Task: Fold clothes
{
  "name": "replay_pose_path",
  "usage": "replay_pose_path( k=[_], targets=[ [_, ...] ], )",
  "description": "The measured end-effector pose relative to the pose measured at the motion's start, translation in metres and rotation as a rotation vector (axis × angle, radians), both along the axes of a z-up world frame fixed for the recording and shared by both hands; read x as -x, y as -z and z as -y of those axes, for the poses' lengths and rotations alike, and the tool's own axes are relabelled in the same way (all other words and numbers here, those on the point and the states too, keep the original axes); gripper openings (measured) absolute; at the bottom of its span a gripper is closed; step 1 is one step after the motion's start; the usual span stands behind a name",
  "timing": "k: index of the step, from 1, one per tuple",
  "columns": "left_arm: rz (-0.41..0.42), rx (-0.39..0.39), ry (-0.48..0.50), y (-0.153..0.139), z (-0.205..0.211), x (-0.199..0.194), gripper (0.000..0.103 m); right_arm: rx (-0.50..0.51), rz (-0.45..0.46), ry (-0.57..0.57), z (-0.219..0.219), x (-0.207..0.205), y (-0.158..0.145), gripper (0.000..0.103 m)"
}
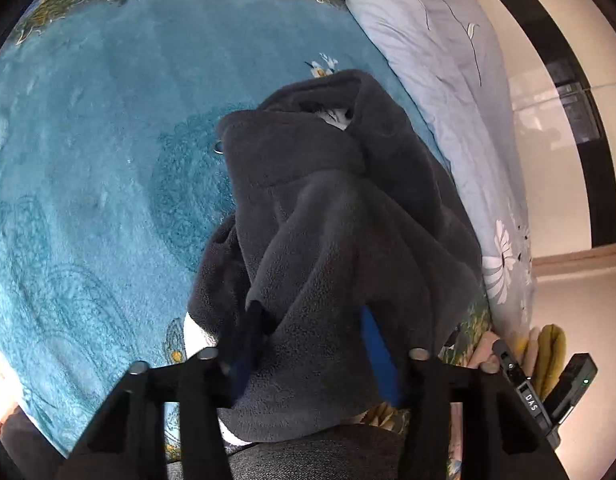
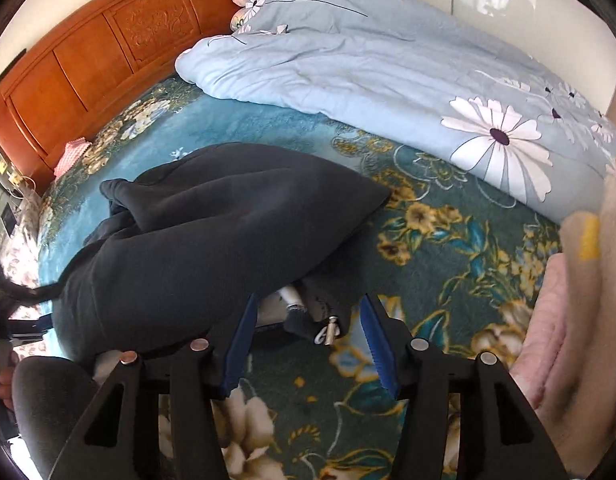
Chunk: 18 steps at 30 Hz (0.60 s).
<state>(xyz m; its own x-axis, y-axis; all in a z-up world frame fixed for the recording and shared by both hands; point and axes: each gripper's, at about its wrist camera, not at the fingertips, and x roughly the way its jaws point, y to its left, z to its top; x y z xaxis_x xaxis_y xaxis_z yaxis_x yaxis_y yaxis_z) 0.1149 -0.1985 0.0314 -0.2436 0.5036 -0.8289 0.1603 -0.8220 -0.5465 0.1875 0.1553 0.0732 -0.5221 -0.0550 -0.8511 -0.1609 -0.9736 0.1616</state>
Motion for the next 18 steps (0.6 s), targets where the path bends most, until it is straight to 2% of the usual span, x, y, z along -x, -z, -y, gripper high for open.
replay_pose_path(
  k=[1,2,6,9,13,15,18],
  targets=[
    [-0.016,0.000,0.012,-0.004,-0.003,0.000,0.016,0.009,-0.002,-0.004,0.002,0.000,0.000,0.055],
    [-0.040,-0.013,0.015,-0.012,-0.003,-0.001,0.014,0.011,-0.005,-0.011,0.004,-0.001,0.000,0.055],
    [-0.171,-0.130,0.008,-0.058,-0.004,-0.001,0.013,0.031,-0.035,-0.024,0.009,-0.004,-0.007,0.055],
    [-0.268,-0.193,0.052,-0.102,-0.017,0.003,0.012,0.076,-0.065,-0.017,0.007,-0.010,-0.015,0.055],
    [-0.367,-0.231,0.192,-0.148,-0.076,0.023,0.013,0.206,-0.151,-0.084,0.011,-0.024,-0.038,0.056],
    [-0.373,-0.244,0.268,-0.161,-0.110,0.030,0.013,0.244,-0.208,-0.148,0.020,-0.032,-0.053,0.070],
    [-0.366,-0.265,0.380,-0.177,-0.161,0.038,0.013,0.291,-0.272,-0.225,0.031,-0.042,-0.069,0.073]
  ],
)
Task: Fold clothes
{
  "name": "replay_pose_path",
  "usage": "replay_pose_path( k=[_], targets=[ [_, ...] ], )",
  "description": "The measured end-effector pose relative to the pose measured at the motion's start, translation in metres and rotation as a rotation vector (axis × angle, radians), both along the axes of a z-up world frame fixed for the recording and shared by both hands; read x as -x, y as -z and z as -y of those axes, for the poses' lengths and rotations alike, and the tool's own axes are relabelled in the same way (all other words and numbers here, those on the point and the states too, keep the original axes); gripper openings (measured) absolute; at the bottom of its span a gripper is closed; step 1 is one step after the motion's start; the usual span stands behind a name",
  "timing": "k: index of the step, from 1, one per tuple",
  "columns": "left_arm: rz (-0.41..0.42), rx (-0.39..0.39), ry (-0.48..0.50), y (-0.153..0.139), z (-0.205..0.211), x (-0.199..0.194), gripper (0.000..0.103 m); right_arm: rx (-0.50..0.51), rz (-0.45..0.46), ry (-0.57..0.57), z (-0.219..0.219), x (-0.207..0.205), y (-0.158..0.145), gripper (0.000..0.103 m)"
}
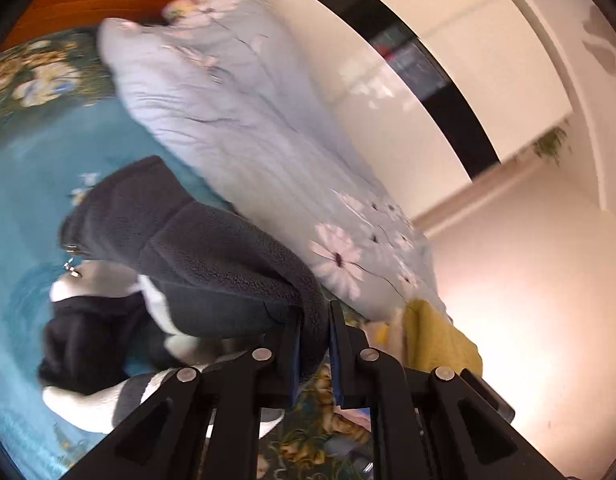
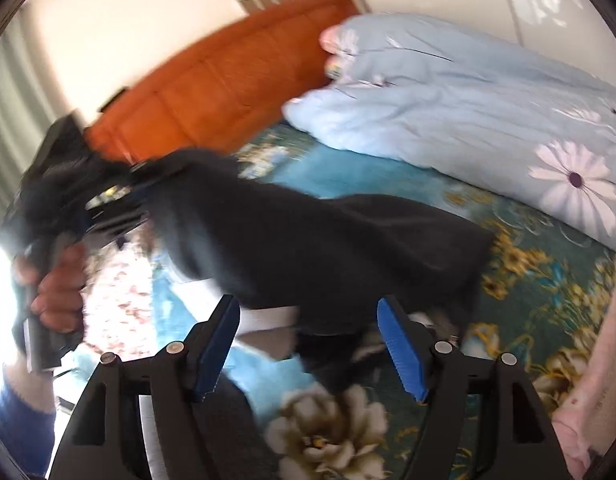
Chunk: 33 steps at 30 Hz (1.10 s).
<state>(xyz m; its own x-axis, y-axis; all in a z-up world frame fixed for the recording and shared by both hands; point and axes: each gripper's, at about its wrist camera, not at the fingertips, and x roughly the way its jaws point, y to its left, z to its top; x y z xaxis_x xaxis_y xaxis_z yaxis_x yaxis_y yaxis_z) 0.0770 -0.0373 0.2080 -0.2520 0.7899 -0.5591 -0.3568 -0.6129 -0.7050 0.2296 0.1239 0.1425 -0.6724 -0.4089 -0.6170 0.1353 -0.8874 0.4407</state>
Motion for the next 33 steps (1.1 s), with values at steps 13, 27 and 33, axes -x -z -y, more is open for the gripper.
replay_pose_path(
  k=[13,27,33],
  targets=[
    [0.152,0.127,0.219,0.060,-0.092,-0.030,0.035,0.024,0.111,0.152,-0.001,0.008,0.041,0.078],
    [0.189,0.182,-0.116,0.106,0.063,0.000,0.073,0.004,0.261,0.396,-0.057,0.015,0.079,0.078],
    [0.397,0.114,-0.366,0.177,0.132,0.055,0.073,-0.080,0.269,0.362,-0.058,0.014,0.072,0.078]
  ],
)
